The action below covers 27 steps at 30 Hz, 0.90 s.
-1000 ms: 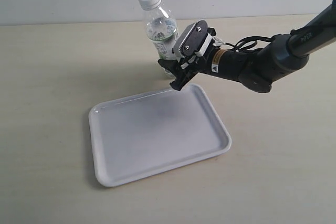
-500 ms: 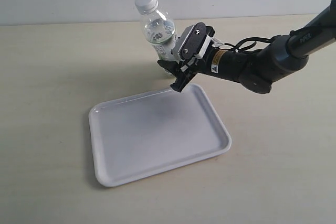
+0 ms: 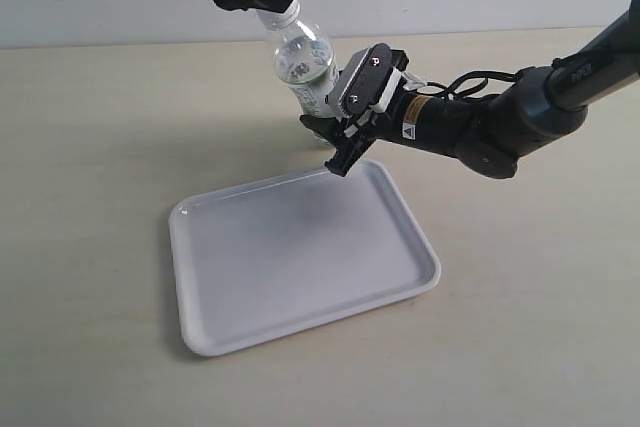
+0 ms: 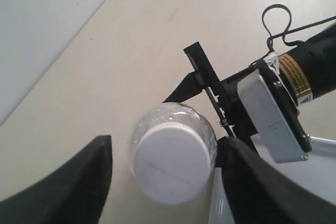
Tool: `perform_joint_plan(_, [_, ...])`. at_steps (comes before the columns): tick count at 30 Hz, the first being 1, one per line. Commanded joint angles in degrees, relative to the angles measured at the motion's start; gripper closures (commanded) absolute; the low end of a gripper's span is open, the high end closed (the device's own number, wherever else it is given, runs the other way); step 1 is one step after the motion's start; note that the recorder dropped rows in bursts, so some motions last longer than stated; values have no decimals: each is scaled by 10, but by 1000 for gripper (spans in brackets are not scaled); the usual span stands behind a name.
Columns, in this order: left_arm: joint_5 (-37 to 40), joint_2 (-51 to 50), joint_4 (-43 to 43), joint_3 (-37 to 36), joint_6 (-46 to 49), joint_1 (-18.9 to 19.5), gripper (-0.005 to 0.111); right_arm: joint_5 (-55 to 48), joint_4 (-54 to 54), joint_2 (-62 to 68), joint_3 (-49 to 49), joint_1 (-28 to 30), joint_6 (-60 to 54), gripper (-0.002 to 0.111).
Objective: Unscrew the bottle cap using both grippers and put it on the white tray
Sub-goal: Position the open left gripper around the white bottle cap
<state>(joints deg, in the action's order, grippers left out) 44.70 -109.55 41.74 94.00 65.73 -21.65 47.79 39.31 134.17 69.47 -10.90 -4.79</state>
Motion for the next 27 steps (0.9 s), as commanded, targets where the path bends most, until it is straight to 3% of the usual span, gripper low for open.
perform_joint_plan(1, [-16, -16, -6, 2, 0, -2, 47, 30, -4, -4, 3, 3, -3, 108])
perform_joint_plan(27, [-22, -18, -5, 2, -2, -2, 47, 30, -4, -4, 3, 3, 3, 108])
